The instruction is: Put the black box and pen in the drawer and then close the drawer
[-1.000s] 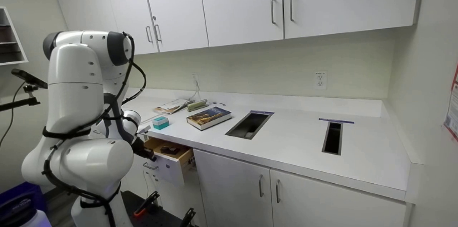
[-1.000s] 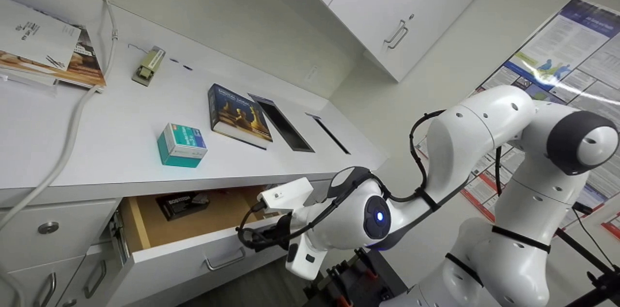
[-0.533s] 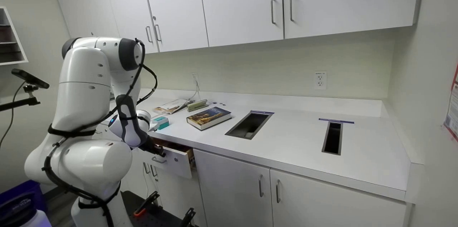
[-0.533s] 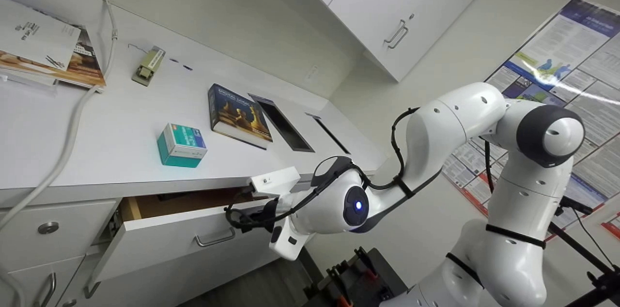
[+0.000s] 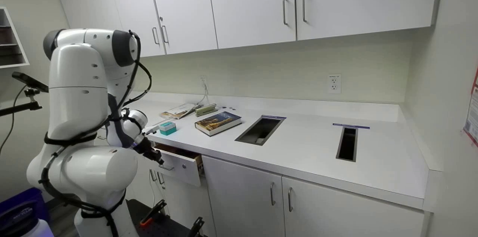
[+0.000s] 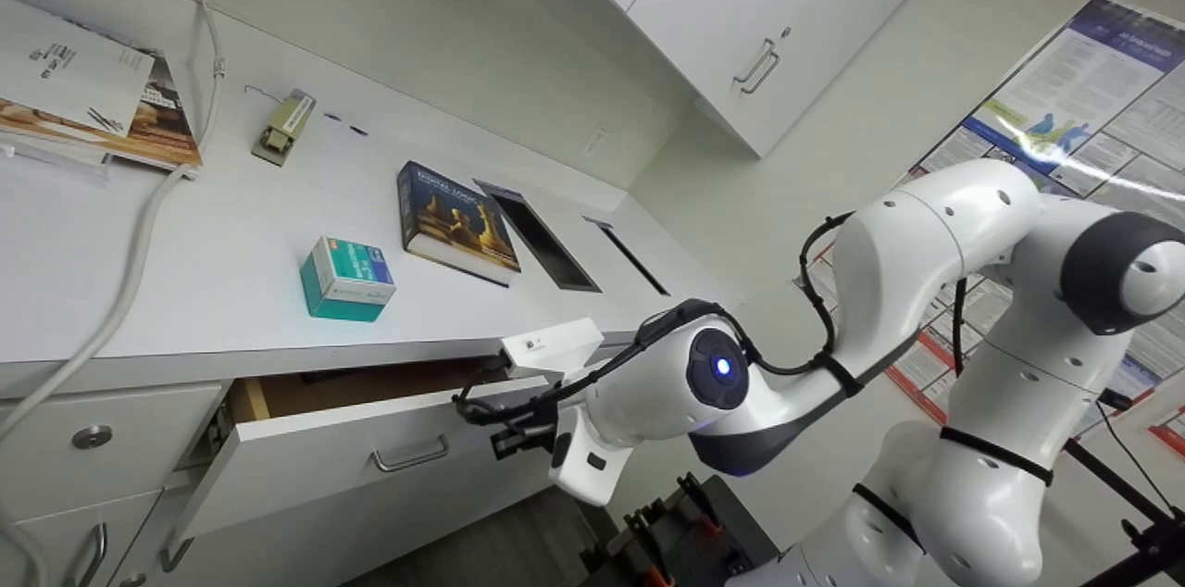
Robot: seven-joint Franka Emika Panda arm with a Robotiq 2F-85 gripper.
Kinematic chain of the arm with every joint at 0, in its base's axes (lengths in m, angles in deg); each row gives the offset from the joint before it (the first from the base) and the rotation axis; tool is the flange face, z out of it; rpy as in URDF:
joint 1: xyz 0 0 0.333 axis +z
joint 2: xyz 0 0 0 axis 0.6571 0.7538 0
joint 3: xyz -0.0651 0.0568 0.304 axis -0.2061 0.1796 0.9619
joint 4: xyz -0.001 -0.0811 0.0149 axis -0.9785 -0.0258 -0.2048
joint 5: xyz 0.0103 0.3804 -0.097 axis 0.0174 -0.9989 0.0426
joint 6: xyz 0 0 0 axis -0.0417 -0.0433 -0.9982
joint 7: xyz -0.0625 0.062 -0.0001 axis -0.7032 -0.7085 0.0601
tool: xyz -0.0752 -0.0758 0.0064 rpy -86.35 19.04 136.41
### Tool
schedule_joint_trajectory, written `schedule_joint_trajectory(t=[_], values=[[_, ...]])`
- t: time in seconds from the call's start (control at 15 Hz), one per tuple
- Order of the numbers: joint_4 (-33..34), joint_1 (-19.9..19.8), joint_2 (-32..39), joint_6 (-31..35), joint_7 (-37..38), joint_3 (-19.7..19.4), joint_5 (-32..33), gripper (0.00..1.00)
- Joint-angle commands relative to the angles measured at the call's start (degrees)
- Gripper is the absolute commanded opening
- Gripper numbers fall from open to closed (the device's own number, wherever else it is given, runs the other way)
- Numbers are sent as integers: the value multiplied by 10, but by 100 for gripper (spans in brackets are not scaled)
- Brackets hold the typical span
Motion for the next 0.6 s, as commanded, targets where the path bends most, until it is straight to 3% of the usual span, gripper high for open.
schedule_joint_trajectory(t=[0.0,0.27,0.53], values=[[-70,-5,-140,-64,-88,41,-155,0],[-83,22,-237,-118,-170,38,-265,0],[-82,45,-291,-160,-207,24,-301,0]])
